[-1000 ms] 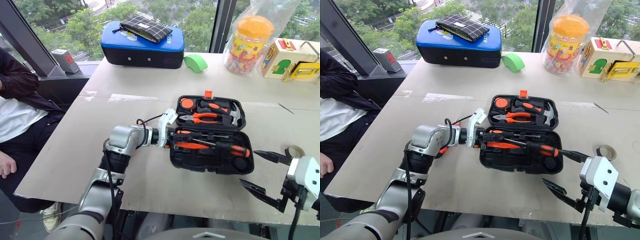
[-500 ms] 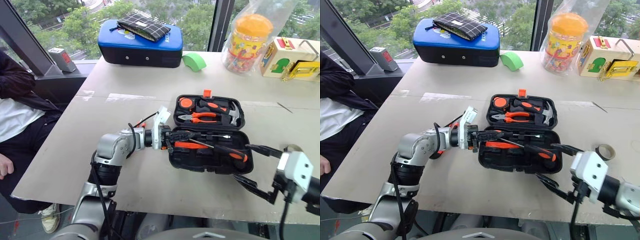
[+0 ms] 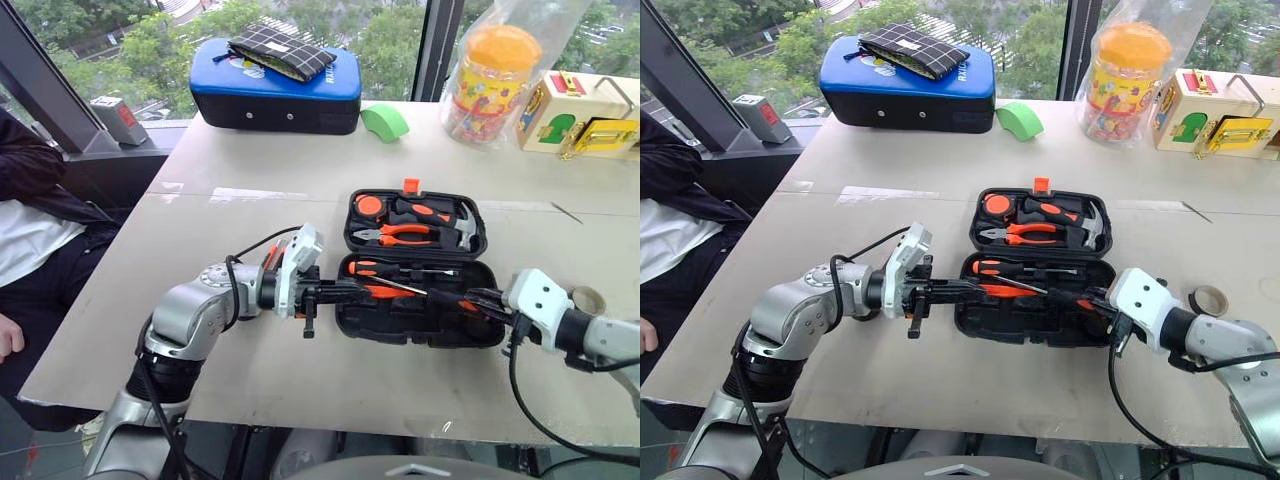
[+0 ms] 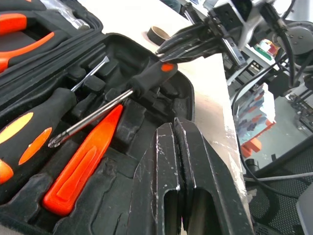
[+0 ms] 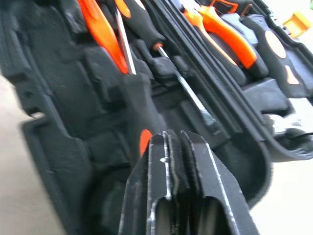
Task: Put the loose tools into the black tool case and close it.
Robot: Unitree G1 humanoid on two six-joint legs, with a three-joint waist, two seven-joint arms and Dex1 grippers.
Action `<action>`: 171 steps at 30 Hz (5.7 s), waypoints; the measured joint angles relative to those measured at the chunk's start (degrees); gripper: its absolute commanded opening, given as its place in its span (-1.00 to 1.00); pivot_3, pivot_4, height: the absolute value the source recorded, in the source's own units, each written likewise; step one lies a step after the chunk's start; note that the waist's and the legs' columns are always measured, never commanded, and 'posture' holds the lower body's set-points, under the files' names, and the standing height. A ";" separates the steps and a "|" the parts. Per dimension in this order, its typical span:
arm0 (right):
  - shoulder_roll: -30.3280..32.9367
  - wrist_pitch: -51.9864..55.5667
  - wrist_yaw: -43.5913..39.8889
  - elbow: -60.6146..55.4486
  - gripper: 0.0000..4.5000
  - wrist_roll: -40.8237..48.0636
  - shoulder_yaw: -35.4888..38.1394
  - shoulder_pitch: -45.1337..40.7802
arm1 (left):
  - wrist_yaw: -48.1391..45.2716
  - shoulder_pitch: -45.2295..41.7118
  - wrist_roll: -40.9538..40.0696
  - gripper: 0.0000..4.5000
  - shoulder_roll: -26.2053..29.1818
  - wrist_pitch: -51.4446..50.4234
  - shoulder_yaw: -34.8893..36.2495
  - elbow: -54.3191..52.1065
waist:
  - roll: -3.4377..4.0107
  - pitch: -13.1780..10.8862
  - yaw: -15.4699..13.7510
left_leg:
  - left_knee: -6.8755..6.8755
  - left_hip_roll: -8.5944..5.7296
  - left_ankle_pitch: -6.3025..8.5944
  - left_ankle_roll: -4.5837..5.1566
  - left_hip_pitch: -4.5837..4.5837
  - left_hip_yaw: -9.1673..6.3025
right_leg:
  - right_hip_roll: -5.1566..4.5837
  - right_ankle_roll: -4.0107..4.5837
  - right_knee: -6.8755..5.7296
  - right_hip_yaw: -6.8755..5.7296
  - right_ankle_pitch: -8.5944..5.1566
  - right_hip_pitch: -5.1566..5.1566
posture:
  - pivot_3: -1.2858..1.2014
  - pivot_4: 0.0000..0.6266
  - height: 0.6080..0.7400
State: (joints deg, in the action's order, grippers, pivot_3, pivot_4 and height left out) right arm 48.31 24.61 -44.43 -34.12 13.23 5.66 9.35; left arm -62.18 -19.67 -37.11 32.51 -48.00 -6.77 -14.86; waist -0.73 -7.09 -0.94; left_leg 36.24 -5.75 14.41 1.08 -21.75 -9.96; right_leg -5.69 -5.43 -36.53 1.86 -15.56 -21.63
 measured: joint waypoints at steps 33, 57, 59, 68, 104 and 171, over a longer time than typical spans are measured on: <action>-1.86 4.41 -3.32 10.41 -0.99 -0.69 -10.83 -18.04 | 9.31 9.32 -1.39 -1.00 0.68 2.12 3.50 -5.93 | 0.10 -0.14 0.11 | -0.11 0.01 -0.10 -0.17 -0.07 0.01 | -0.03 0.01 0.13 0.01 0.01 -0.03 | 0.03 -0.52 1.00; -6.70 -2.10 -8.37 2.11 0.42 14.80 2.20 -11.62 | 33.87 21.70 -2.13 0.39 0.18 0.30 23.10 -16.62 | 0.28 -0.21 0.10 | -0.23 0.10 -0.04 -0.20 0.03 0.05 | 0.11 0.02 0.23 0.16 0.02 -0.06 | 0.03 -0.52 1.00; -4.78 -0.85 -11.19 -0.17 0.91 19.07 3.83 -10.15 | 36.59 23.61 -1.12 0.89 0.51 -1.05 24.00 -17.48 | 0.26 -0.22 0.01 | -0.22 0.10 0.07 -0.01 0.02 0.05 | 0.08 0.02 0.25 0.15 0.02 -0.04 | 0.03 -0.52 1.00; 0.91 0.77 -15.41 -4.28 0.99 25.46 7.98 -6.10 | 41.84 22.59 7.25 0.98 2.21 -3.91 16.38 -13.05 | 0.20 -0.25 -0.36 | -0.20 0.05 0.10 0.03 0.02 0.05 | 0.01 0.03 0.24 0.09 0.03 0.00 | 0.03 -0.52 1.00; -3.35 -4.72 -18.95 -14.03 1.00 24.08 36.22 28.54 | -7.71 -11.13 26.55 -0.28 1.31 23.18 -23.21 4.96 | 0.25 -0.40 -1.19 | -0.09 0.07 0.11 0.08 -0.05 0.07 | 0.09 0.01 0.28 0.02 0.04 0.09 | 0.03 -0.52 1.00; 14.51 40.64 13.92 4.01 1.00 17.53 24.77 6.11 | -8.56 0.94 5.38 0.95 -2.95 16.33 -4.91 -1.85 | 0.19 0.03 -1.34 | 0.03 -0.01 0.12 0.11 -0.18 0.09 | -0.09 0.03 0.34 -0.11 0.02 0.11 | 0.03 -0.52 1.00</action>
State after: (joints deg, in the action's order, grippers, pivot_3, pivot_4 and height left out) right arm 62.82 65.25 -30.51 -30.11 30.76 30.43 15.46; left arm -70.74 -18.74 -31.73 29.57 -31.67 -11.68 -16.71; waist -0.54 -7.06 -2.28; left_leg 36.28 -5.76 14.53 1.19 -21.93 -9.87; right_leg -5.77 -5.40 -36.20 1.75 -15.54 -21.52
